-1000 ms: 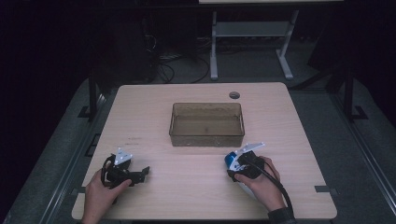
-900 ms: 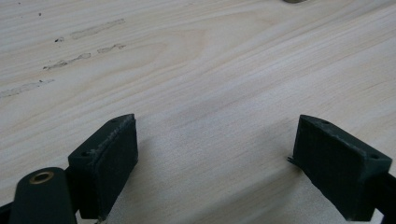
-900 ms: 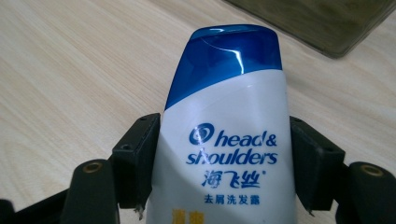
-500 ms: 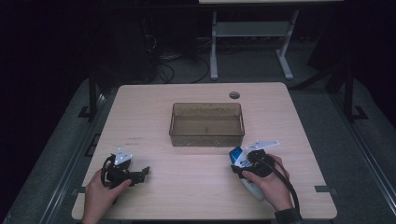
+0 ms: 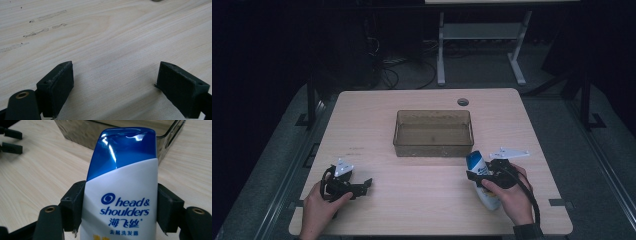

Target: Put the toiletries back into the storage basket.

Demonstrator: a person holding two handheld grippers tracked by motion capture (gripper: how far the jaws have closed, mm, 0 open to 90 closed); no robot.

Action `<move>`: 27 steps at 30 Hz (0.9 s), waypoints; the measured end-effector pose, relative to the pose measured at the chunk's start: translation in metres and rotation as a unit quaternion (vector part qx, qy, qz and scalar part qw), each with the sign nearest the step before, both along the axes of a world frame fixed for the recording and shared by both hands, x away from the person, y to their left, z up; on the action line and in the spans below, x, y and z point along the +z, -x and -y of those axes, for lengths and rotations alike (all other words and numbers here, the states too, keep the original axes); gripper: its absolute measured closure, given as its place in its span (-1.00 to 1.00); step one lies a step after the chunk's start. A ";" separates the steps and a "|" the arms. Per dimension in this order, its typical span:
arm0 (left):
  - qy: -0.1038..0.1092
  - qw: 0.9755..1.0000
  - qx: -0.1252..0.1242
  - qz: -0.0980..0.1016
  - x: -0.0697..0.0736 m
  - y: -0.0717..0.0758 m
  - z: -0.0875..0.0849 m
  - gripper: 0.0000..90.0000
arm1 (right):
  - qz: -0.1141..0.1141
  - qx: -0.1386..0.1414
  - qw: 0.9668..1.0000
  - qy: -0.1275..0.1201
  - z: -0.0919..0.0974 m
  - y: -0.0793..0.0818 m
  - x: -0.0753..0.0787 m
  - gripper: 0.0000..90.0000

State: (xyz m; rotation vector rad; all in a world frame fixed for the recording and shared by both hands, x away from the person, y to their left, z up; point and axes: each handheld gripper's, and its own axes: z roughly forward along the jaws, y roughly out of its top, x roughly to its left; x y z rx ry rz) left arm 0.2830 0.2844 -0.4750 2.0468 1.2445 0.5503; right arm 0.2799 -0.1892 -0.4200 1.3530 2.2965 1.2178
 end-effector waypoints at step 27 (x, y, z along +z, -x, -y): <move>0.000 1.000 0.000 0.001 0.000 0.000 0.000 -0.71 | 0.085 -0.012 0.992 -0.092 0.044 0.011 0.008 -0.26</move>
